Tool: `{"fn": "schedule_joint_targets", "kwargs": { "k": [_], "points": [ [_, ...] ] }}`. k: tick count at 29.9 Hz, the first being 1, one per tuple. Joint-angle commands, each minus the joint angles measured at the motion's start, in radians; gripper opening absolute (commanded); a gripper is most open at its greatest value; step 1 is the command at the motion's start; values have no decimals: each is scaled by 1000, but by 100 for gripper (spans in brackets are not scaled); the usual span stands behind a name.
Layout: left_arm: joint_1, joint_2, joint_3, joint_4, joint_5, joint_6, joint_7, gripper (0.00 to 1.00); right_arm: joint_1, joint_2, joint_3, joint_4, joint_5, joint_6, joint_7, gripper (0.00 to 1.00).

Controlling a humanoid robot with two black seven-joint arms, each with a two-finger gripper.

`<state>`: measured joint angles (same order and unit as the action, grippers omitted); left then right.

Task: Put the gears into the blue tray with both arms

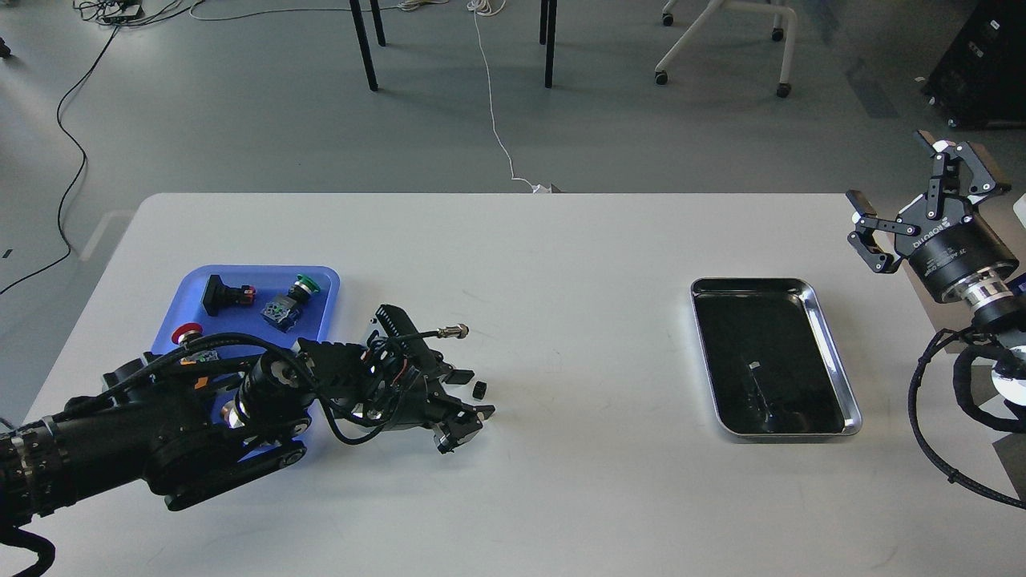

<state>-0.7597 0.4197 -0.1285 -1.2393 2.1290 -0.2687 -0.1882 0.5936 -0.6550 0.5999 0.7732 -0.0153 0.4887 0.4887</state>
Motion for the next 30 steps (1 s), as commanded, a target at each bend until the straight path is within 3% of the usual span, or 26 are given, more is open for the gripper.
{"fn": "schedule_joint_targets", "kwargs": {
  "k": [1, 8, 16, 20, 25, 30],
  "points": [
    [0, -1, 0, 1, -3, 0, 0, 34, 0, 0, 0, 0, 0, 0, 0, 97],
    [0, -13, -5, 6, -9, 0, -2, 27, 0, -2, 0, 0, 0, 0, 0, 97],
    [2, -2, -10, 14, -11, 0, -2, 10, 0, 0, 0, 0, 0, 0, 0, 97],
    [-1, 19, -17, 9, -14, 0, -10, 7, 0, -3, 0, 0, 0, 0, 0, 97],
    [-3, 128, -77, -46, -38, 2, -33, 6, 2, -11, 1, 0, 0, 0, 0, 97],
    [0, 316, -128, -107, -90, 19, -71, 6, 2, -11, 18, 0, 0, 0, 0, 97]
  ]
}}
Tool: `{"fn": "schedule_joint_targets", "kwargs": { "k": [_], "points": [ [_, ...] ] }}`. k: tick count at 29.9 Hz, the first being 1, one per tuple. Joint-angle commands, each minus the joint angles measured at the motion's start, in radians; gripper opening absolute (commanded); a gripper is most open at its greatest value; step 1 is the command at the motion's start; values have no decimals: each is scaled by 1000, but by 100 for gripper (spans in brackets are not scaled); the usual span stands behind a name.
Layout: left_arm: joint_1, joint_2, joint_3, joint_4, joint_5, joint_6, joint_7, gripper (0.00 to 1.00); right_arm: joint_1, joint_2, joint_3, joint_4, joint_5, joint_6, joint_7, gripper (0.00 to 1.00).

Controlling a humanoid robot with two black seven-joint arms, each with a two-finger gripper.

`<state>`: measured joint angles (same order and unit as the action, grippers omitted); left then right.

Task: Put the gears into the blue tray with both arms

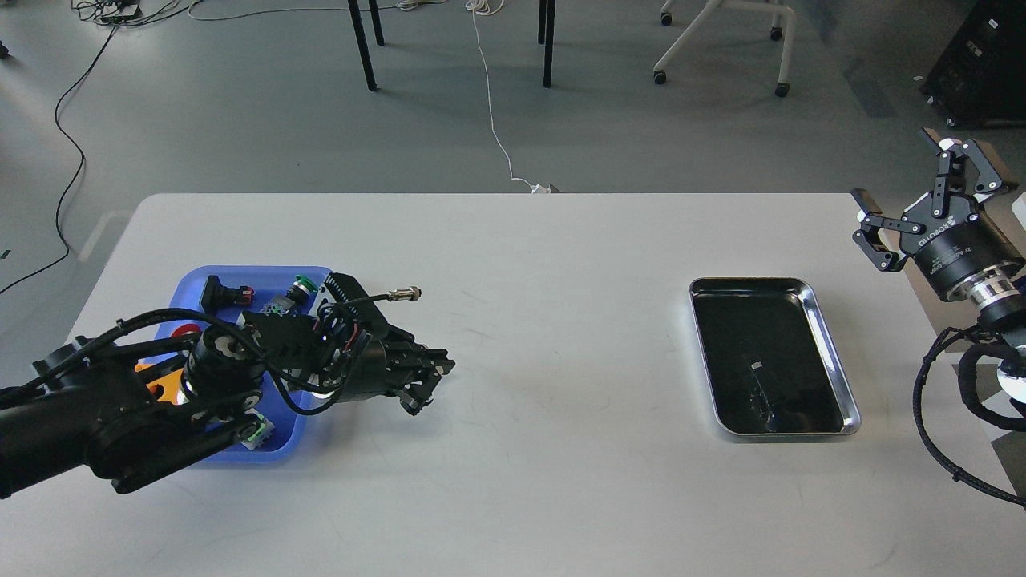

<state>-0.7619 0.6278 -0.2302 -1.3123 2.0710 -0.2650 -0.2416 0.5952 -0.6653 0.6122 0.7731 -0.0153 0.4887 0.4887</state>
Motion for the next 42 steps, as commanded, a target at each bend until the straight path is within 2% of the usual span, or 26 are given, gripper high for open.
{"fn": "schedule_joint_targets", "kwargs": {
  "k": [1, 3, 8, 13, 21, 25, 27, 30, 37, 41, 42],
  "points": [
    [4, 146, -26, -38, -46, 29, -19, 6, 0, 0, 6, 0, 0, 0, 0, 97],
    [16, 202, -24, -36, -61, 55, -22, 7, 0, -2, 5, -2, 0, 0, 0, 97],
    [67, 273, -17, 13, -98, 131, -70, 7, -2, -2, 3, -6, -2, 0, 0, 97],
    [85, 260, -14, 117, -101, 161, -71, 10, -2, -2, 5, -2, 0, 0, 0, 97],
    [92, 198, -3, 261, -100, 161, -74, 16, -2, -5, 5, -1, 0, 0, 0, 97],
    [92, 193, 0, 295, -101, 161, -87, 17, -2, -16, 5, -2, 0, 0, 0, 97],
    [92, 193, -1, 297, -103, 162, -91, 24, -3, -16, 5, -3, 0, 0, 0, 97],
    [87, 194, -1, 295, -118, 161, -93, 47, -8, -16, 5, -2, 0, 0, 0, 97],
    [72, 201, -17, 292, -222, 159, -94, 59, -8, -16, 5, 0, -2, 0, 0, 97],
    [-26, 210, -20, 297, -405, 159, -96, 73, -8, -19, 5, -2, -2, 0, 0, 97],
    [-27, 210, -20, 297, -405, 159, -96, 73, -8, -19, 5, -2, -2, 0, 0, 97]
  ]
}}
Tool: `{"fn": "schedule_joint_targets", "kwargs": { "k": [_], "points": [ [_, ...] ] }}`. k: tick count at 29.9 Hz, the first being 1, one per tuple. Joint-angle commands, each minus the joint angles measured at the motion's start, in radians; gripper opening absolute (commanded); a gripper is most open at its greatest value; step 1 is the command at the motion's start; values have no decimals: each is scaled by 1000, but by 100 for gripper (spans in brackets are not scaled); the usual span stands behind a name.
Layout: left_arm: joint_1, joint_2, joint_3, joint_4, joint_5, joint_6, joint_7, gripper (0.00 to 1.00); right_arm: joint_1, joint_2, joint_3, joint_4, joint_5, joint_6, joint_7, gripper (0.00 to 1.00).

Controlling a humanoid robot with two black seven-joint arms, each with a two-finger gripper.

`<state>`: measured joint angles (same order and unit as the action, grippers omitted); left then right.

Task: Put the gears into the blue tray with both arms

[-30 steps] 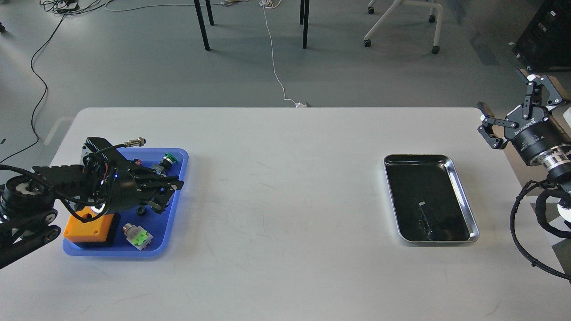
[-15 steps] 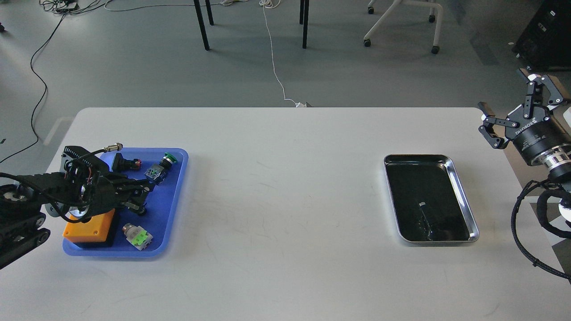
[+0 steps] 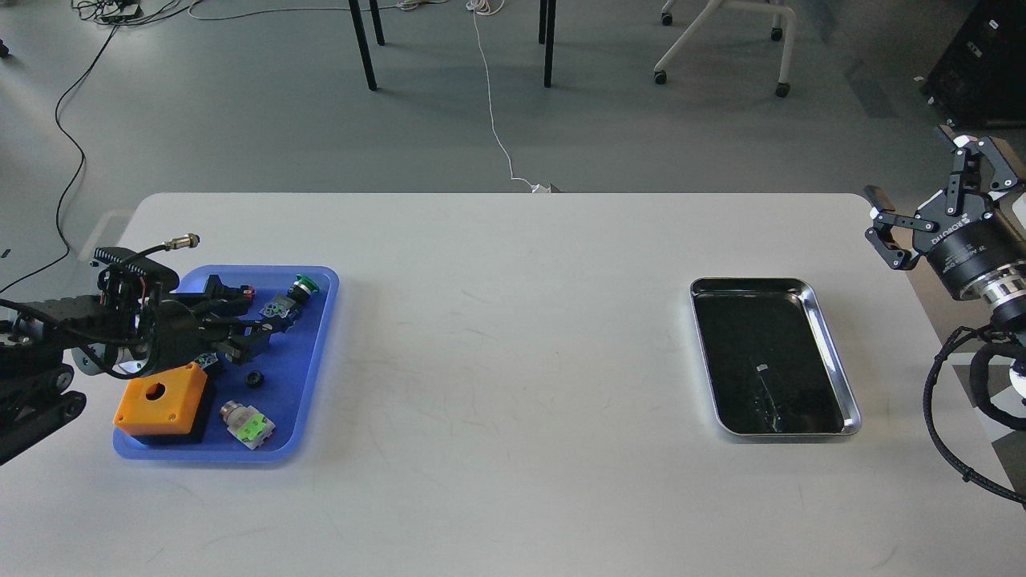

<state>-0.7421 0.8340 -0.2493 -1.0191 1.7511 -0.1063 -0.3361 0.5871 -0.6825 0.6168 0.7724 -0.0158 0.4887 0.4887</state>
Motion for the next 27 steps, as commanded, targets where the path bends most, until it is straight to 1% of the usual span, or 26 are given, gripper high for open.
{"fn": "schedule_joint_targets", "kwargs": {
  "k": [1, 5, 7, 10, 12, 14, 17, 19, 23, 25, 27],
  "points": [
    [-87, 11, -2, 13, -219, 0, 0, 80, 0, -5, 0, -2, -1, 0, 0, 97],
    [-178, 27, -31, 16, -569, -7, 2, 87, 11, -5, 4, -10, -1, 0, 0, 97],
    [-210, 22, -56, 17, -773, -12, 5, 87, 20, -3, 29, -15, -1, 0, 0, 97],
    [-215, 14, -93, 17, -1093, -12, 12, 92, 25, 6, 101, -16, -1, 0, 0, 98],
    [-217, -12, -111, 19, -1265, -12, 14, 95, 30, 6, 148, -21, -1, 0, 0, 98],
    [-220, -47, -129, 28, -1396, -9, 11, 98, 45, 9, 196, -51, -1, 0, 0, 99],
    [-214, -81, -186, 36, -1530, -12, 6, 98, 94, 21, 204, -99, -1, -32, 0, 99],
    [-206, -110, -246, 57, -1616, -13, 11, 98, 135, 64, 218, -139, 0, -35, -2, 99],
    [-207, -219, -314, 178, -1740, -36, 14, 98, 191, 129, 219, -195, 46, -36, -42, 98],
    [-206, -266, -350, 247, -1800, -85, 14, 98, 206, 156, 219, -205, 79, -36, -82, 99],
    [-201, -280, -383, 275, -1844, -134, 14, 98, 218, 173, 219, -211, 88, -36, -125, 99]
  ]
}}
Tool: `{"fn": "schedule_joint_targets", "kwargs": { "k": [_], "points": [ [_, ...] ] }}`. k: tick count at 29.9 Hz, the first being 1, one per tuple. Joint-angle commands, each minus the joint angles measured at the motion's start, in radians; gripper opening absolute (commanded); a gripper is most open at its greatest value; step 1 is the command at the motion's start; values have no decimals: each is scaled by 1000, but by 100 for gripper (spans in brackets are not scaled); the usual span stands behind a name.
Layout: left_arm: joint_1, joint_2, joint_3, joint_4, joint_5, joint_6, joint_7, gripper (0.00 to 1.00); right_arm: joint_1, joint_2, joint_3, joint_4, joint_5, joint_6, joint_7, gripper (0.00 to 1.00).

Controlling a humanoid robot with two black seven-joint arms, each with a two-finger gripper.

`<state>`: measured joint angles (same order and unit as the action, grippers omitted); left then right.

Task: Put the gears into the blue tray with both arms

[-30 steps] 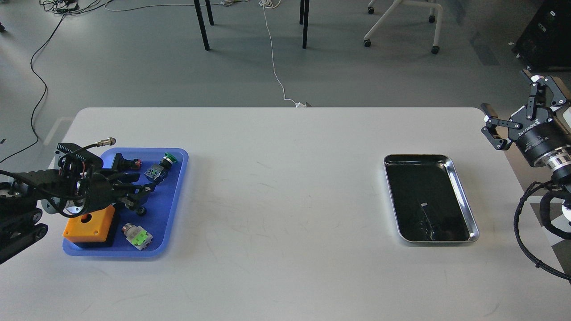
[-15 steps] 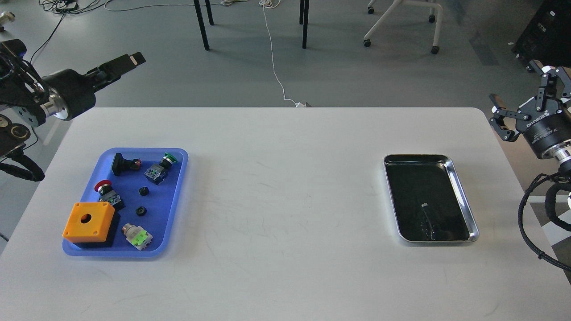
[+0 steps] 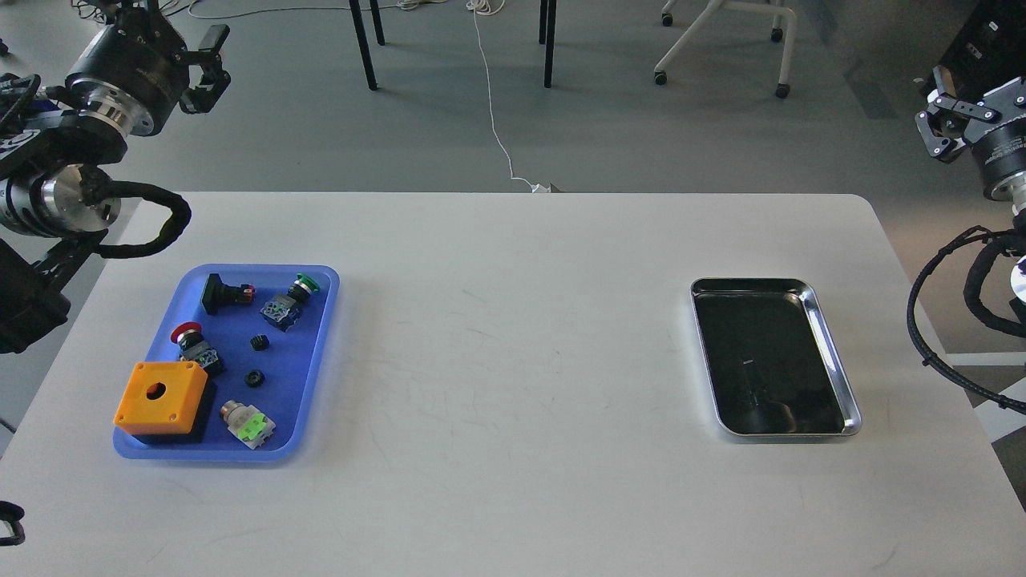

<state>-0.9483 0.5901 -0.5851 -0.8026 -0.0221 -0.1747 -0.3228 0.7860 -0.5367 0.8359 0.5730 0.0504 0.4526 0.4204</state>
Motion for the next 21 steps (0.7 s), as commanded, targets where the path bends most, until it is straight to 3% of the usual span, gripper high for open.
{"fn": "schedule_joint_targets", "kwargs": {
  "k": [1, 6, 10, 13, 21],
  "points": [
    [14, -38, -55, 65, -88, -80, 1, 98, 28, 32, 0, -16, 23, 0, -74, 99],
    [74, -47, -93, 80, -183, -95, 5, 98, 85, 75, 3, -76, 35, 3, -127, 99],
    [74, -88, -122, 118, -193, -98, 51, 98, 87, 84, 9, -79, 63, 1, -161, 99],
    [80, -98, -145, 134, -193, -107, 71, 98, 87, 84, 31, -78, 63, 1, -160, 99],
    [115, -111, -156, 140, -206, -114, 65, 98, 87, 84, 19, -78, 62, 1, -163, 99]
  ]
}}
